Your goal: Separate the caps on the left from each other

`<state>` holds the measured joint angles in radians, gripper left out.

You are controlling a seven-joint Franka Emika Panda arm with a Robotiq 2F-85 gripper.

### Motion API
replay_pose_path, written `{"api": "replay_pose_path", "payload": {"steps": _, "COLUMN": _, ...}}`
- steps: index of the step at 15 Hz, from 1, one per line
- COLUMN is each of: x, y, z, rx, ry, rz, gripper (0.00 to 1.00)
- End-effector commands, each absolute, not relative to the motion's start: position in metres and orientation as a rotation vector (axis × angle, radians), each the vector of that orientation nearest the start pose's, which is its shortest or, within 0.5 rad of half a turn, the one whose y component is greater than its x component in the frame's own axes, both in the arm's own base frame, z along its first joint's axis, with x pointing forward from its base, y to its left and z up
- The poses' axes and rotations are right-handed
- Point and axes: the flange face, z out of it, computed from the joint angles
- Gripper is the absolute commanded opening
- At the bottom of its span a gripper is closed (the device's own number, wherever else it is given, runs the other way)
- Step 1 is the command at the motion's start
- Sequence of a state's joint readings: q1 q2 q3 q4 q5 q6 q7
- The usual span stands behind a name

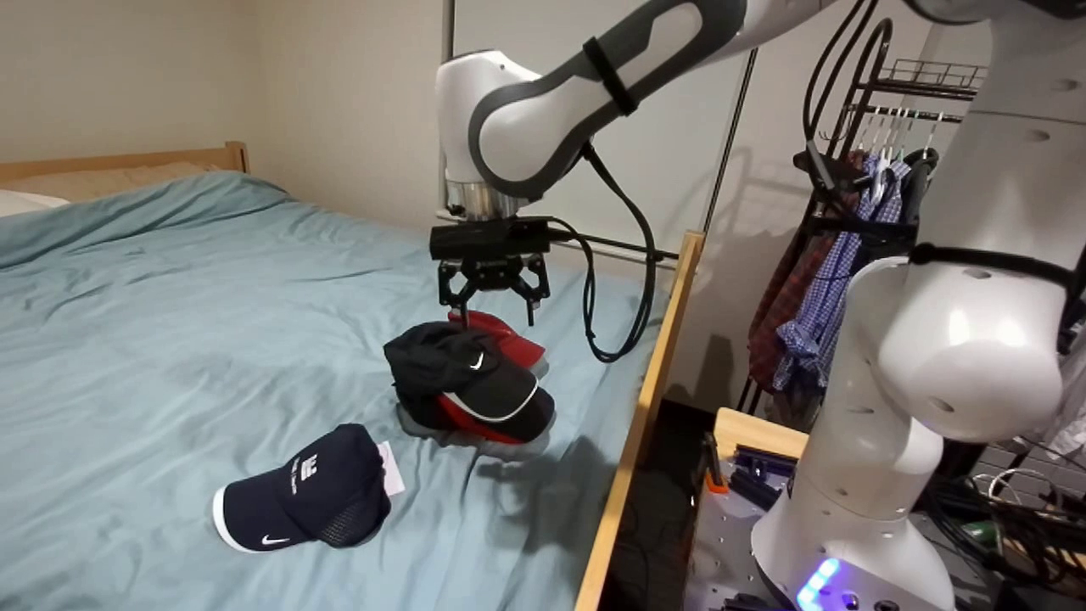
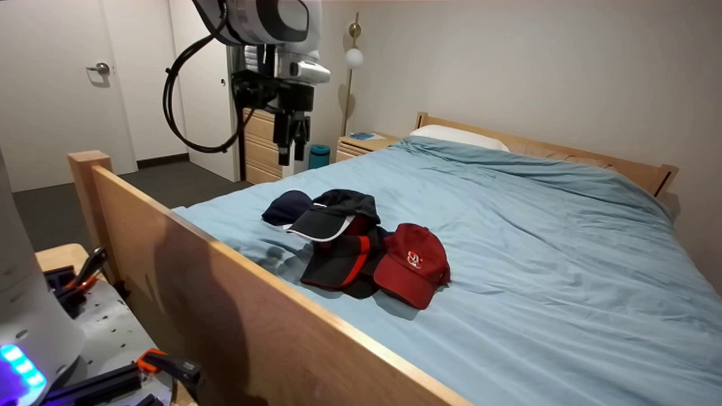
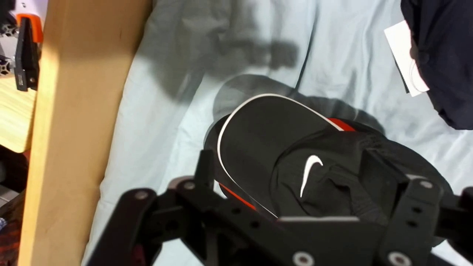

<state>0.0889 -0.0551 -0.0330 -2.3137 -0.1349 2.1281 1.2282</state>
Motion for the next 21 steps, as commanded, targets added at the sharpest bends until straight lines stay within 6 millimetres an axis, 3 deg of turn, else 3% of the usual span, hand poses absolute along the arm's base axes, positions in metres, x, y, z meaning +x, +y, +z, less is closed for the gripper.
{"api": "replay_pose_path", "payload": {"steps": 1, "x": 0.487, "y": 0.028, "z": 0.356, "rx": -2.927, "ry": 1.499, "rz": 0.115, "gripper": 1.00}}
{"api": "replay_pose_path", "payload": {"steps": 8, "x": 0.464, "y": 0.031, "z": 0.336, "rx": -3.225, "ry": 0.974, "rz": 0.131, "gripper": 1.00}}
{"api": "replay_pose_path", "payload": {"steps": 12, "x": 0.454, "y": 0.050, "z": 0.332, "rx": -3.368, "ry": 0.666, "rz": 0.162, "gripper": 1.00}}
{"api": "replay_pose_path", "payload": {"steps": 13, "x": 0.463, "y": 0.043, "z": 0.326, "rx": -3.304, "ry": 0.815, "rz": 0.173, "gripper": 1.00}}
{"api": "replay_pose_path", "payload": {"steps": 15, "x": 0.463, "y": 0.048, "z": 0.326, "rx": -3.313, "ry": 0.796, "rz": 0.171, "gripper": 1.00}}
{"api": "replay_pose_path", "payload": {"steps": 16, "x": 0.461, "y": 0.049, "z": 0.331, "rx": -3.317, "ry": 0.603, "rz": 0.052, "gripper": 1.00}}
{"api": "replay_pose_path", "payload": {"steps": 21, "x": 0.462, "y": 0.042, "z": 0.359, "rx": -3.336, "ry": 0.308, "rz": -0.247, "gripper": 1.00}}
